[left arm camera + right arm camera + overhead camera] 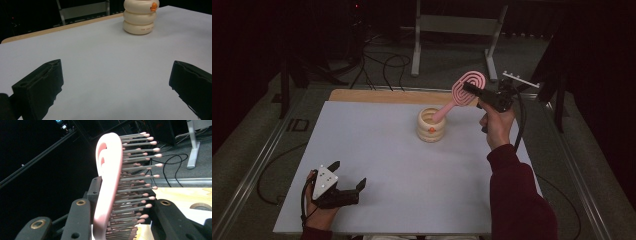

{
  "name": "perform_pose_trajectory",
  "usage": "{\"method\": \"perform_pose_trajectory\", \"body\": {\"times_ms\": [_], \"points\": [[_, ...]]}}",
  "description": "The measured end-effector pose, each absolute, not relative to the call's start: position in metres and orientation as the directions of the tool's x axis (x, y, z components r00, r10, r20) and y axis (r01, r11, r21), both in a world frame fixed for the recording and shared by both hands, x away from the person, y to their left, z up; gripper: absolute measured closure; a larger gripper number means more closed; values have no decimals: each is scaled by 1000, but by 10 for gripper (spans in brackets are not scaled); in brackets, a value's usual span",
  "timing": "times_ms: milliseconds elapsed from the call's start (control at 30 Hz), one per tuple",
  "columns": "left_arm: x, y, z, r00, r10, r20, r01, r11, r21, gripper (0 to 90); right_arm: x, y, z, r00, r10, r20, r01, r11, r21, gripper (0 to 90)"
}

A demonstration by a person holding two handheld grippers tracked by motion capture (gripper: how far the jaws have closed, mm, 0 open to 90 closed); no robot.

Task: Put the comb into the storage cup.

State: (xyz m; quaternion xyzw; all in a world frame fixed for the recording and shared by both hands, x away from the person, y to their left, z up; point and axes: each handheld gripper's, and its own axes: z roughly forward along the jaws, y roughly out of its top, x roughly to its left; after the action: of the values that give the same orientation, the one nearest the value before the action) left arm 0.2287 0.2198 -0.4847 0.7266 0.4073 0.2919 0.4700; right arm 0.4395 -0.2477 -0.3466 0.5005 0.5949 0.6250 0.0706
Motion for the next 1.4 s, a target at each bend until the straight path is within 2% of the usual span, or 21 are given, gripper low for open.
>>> {"method": "perform_pose_trajectory", "body": {"times_ms": [1400], "points": [[229,221,-485,500,865,40,316,-225,922,0,450,-235,-361,-459,710,534,513,-279,812,642]]}}
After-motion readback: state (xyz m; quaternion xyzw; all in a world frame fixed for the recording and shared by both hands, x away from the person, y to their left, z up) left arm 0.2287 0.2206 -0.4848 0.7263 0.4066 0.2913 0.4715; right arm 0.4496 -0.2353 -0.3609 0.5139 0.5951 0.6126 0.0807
